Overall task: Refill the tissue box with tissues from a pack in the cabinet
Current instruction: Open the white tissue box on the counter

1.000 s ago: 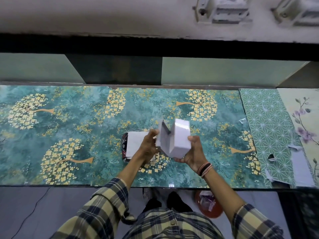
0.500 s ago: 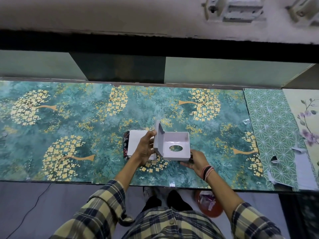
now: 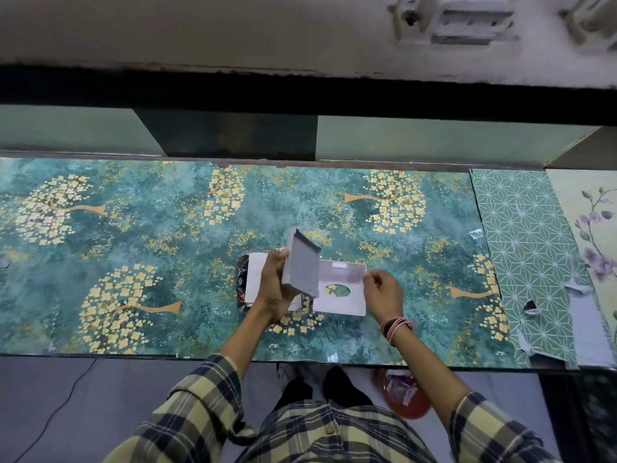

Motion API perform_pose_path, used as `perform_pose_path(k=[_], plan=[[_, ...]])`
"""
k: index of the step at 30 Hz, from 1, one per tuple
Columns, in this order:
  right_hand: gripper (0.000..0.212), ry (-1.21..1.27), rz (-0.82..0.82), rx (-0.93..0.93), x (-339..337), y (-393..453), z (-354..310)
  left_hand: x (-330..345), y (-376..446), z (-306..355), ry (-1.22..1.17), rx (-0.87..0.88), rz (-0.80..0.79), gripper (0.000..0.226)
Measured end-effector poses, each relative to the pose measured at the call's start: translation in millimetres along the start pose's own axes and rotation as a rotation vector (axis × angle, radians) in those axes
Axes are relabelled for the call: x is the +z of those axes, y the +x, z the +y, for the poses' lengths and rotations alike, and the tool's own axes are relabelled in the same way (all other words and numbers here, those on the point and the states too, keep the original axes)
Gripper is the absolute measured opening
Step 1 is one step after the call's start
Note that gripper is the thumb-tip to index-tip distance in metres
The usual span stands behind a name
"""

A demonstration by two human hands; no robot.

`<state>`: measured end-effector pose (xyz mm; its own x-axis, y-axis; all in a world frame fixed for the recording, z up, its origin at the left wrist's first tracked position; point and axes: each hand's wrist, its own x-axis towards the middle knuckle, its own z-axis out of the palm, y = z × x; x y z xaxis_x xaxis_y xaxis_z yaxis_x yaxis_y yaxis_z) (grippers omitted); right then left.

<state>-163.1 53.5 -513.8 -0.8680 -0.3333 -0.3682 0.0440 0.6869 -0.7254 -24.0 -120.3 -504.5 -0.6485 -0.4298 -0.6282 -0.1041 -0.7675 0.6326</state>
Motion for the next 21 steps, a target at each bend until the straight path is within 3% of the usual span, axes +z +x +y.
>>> perform_pose_path(k=[2, 4, 6, 9, 13, 17, 21], plan=[[0.021, 0.097, -0.198, -0.034, 3.6, 0.9, -18.9, 5.9, 3.6, 4.0, -0.07, -0.002, -0.002, 0.056], [0.026, 0.234, -0.406, 0.047, 10.9, 6.9, -31.3, 16.2, 7.5, 9.1, -0.103, -0.013, -0.015, 0.054], [0.028, 0.337, -0.464, 0.071, 14.7, 16.0, -41.8, 27.4, 10.5, 14.1, -0.078, -0.012, 0.003, 0.048], [0.023, 0.334, -0.348, 0.067, 15.2, 41.8, -45.1, 28.4, 18.2, 18.7, 0.008, 0.018, 0.133, 0.037], [0.038, 0.146, -0.138, 0.042, 13.7, 82.1, -46.6, 7.6, 26.1, 14.3, 0.24, 0.049, 0.305, 0.033], [0.051, -0.027, -0.113, 0.086, 20.9, 105.4, -43.1, 0.4, 17.3, -3.3, 0.496, 0.023, 0.27, 0.019], [0.054, -0.119, -0.175, 0.113, 27.5, 108.8, -40.0, -0.9, 17.3, -22.7, 0.871, 0.06, 0.211, 0.031]])
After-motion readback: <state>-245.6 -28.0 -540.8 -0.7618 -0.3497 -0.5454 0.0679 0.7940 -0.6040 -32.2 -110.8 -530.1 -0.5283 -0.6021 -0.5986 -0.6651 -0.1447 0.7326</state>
